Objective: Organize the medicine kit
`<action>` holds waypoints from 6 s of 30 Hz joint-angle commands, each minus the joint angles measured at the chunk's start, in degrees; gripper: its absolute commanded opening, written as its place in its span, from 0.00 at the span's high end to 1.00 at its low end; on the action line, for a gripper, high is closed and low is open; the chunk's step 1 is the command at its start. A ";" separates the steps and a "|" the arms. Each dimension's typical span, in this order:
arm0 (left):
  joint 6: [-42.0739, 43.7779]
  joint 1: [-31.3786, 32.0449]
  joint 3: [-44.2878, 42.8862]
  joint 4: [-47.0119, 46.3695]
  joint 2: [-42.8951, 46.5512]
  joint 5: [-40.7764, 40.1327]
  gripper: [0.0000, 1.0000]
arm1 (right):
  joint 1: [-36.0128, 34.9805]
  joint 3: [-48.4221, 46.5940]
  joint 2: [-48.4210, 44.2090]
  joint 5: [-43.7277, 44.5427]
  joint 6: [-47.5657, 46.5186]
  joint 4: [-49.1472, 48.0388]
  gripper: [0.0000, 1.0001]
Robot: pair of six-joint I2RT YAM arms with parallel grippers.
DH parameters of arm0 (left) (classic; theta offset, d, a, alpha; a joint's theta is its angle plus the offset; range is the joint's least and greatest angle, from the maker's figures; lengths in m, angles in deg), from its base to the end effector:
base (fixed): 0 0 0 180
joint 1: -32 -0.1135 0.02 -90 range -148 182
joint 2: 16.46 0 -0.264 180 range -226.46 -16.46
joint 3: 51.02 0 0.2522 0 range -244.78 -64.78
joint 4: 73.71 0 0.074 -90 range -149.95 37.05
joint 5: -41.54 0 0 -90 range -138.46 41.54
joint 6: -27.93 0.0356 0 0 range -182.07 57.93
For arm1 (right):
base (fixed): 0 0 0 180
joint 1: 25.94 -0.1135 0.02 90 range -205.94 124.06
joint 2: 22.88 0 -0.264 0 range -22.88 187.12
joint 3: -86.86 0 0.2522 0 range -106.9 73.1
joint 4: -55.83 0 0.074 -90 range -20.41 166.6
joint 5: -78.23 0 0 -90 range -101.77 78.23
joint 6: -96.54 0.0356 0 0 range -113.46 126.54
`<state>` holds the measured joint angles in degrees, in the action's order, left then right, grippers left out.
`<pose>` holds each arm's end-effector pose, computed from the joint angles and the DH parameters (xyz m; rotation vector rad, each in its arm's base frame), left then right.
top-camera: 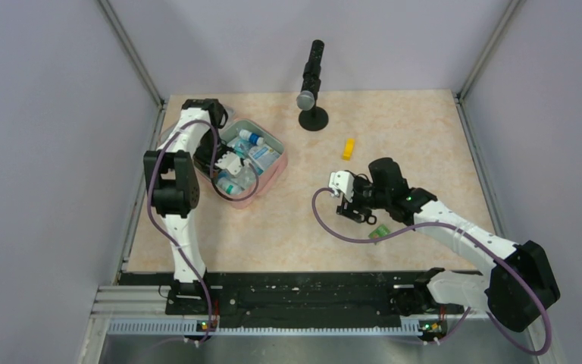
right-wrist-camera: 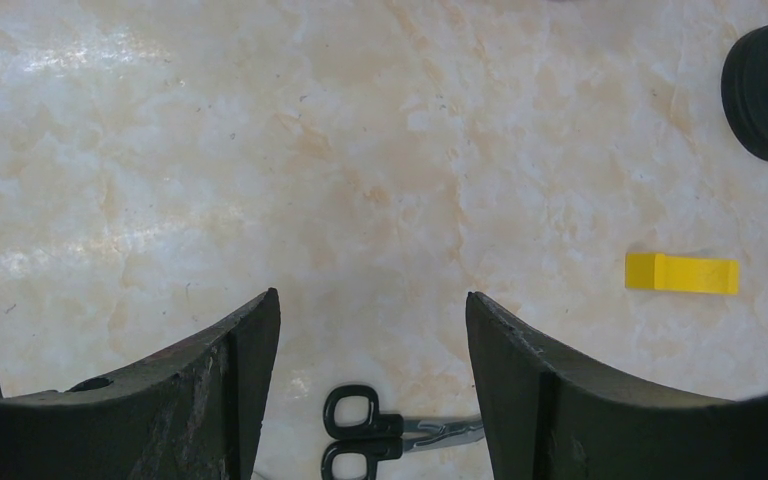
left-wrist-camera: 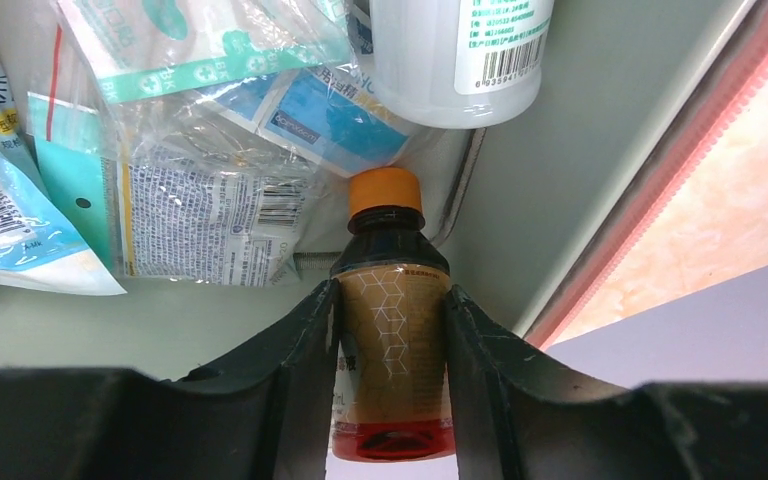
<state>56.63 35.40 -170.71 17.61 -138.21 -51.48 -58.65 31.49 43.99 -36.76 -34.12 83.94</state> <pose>0.4039 -0.0221 0.2196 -2.6835 -1.4817 0.0332 0.1983 0.1452 0.2382 -1.5024 1.6317 0.4157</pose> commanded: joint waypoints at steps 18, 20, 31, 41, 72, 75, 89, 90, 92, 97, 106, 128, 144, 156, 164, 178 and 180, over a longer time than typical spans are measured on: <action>-0.92 -1.38 -9.75 13.34 2.00 15.89 0.78 | 1.20 -0.77 1.25 -1.64 1.73 -1.45 0.33; -1.40 -1.83 -10.12 13.36 1.96 17.87 0.79 | 1.29 -1.03 1.49 -1.49 1.73 -1.04 0.33; -18.47 0.02 -3.33 -6.86 1.93 12.30 0.48 | 1.46 -2.66 3.47 -2.47 -0.08 1.05 0.33; -80.87 2.45 -8.22 -16.68 3.98 6.93 0.48 | 1.82 -0.08 0.69 -1.13 1.85 -1.12 0.33; -126.10 -4.92 2.08 -24.41 -0.25 -4.53 0.49 | 1.86 2.05 -1.32 -2.16 4.10 -3.39 0.32; -125.51 -5.06 1.43 -24.71 -1.29 -4.10 0.47 | 1.83 2.06 -1.00 -2.38 4.10 -3.74 0.32; -126.98 -5.37 1.17 -23.31 1.68 5.30 0.78 | 2.01 1.92 -0.64 -2.07 4.89 -4.00 0.32; -127.56 -5.37 1.55 -23.25 2.47 5.73 0.79 | 1.96 1.96 -0.54 -2.21 4.89 -4.16 0.32; -128.87 -5.39 2.37 -23.00 3.70 5.90 0.81 | 1.95 1.88 -0.18 -2.41 4.97 -4.48 0.32; -130.76 -5.48 5.16 -22.32 7.01 6.16 0.85 | 2.06 1.40 0.28 -2.54 4.67 -4.08 0.31; -133.36 -6.21 10.92 -20.71 9.91 6.97 0.90 | 2.11 1.27 0.65 -2.99 4.72 -4.24 0.31; -125.44 -6.06 0.76 -25.52 -3.34 2.32 0.52 | 2.29 1.24 0.37 -2.47 4.63 -3.88 0.31; -123.27 -5.58 2.31 -25.82 -3.04 6.44 0.44 | 2.25 1.27 0.68 -3.26 4.77 -4.24 0.31; -131.13 -5.85 3.02 -24.05 5.44 0.27 0.78 | 2.28 1.70 0.10 -3.19 5.07 -4.33 0.31; -140.55 -5.68 9.32 -22.40 10.55 -7.55 0.89 | 2.31 2.02 0.54 -3.75 5.39 -5.49 0.30; -159.59 -4.52 14.68 -19.69 10.98 -8.31 0.96 | 2.27 1.24 1.07 -3.83 5.39 -4.28 0.30; -159.97 -4.63 15.03 -20.37 10.64 -6.14 0.90 | 2.30 0.97 1.41 -3.91 5.18 -4.04 0.30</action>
<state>-97.55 30.32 -156.72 -4.59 -129.07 -58.85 -56.88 33.37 44.43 -39.15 -29.20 81.15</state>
